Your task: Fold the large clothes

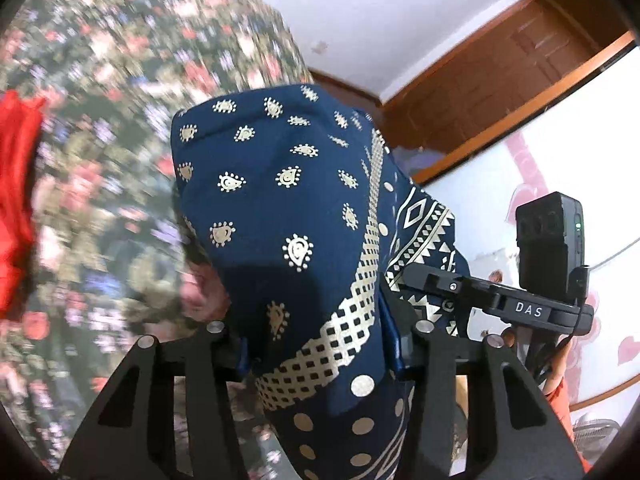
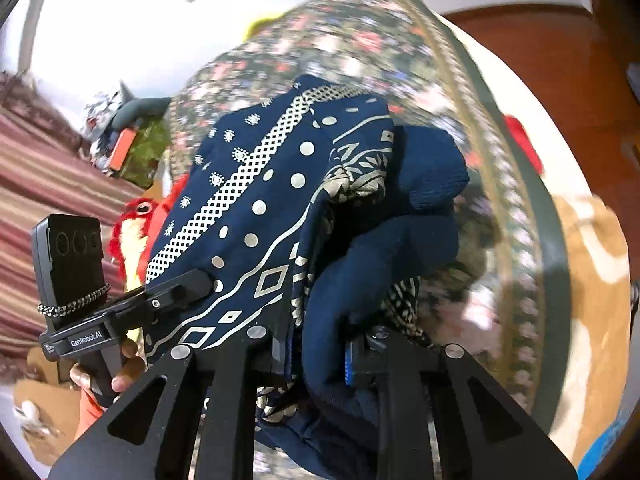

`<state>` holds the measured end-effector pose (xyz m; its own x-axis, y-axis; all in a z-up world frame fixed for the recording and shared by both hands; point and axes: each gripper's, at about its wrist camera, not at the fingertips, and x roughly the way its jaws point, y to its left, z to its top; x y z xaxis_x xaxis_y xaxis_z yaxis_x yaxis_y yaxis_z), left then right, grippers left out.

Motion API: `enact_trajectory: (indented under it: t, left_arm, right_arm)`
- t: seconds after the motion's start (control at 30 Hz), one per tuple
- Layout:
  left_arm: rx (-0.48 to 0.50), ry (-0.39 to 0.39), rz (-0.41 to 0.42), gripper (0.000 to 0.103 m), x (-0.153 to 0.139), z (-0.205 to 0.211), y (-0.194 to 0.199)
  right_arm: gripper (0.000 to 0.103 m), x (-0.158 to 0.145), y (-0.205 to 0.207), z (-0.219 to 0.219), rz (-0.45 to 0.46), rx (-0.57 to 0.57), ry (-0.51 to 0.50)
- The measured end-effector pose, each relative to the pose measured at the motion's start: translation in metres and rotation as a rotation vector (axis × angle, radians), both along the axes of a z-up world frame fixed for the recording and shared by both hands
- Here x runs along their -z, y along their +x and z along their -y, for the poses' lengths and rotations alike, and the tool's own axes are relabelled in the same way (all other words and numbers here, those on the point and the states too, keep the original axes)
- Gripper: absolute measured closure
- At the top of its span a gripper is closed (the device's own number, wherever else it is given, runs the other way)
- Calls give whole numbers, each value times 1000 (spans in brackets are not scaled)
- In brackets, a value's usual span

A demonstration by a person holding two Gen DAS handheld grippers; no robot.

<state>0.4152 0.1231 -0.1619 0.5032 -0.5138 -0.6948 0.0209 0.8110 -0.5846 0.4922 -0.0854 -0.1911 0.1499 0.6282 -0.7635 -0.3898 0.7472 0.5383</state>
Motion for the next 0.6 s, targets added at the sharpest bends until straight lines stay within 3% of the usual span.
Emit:
enact_trajectory:
  t: [0.4,0.6]
  left_arm:
    - [-138,110,199,58,-104,-122,-45]
    - [-234,124,216,58,-111,-205,-59]
  right_arm:
    - [88,-45,-9,-129,120,-95,112]
    - [88,-46,-4,-212,139,-164,135]
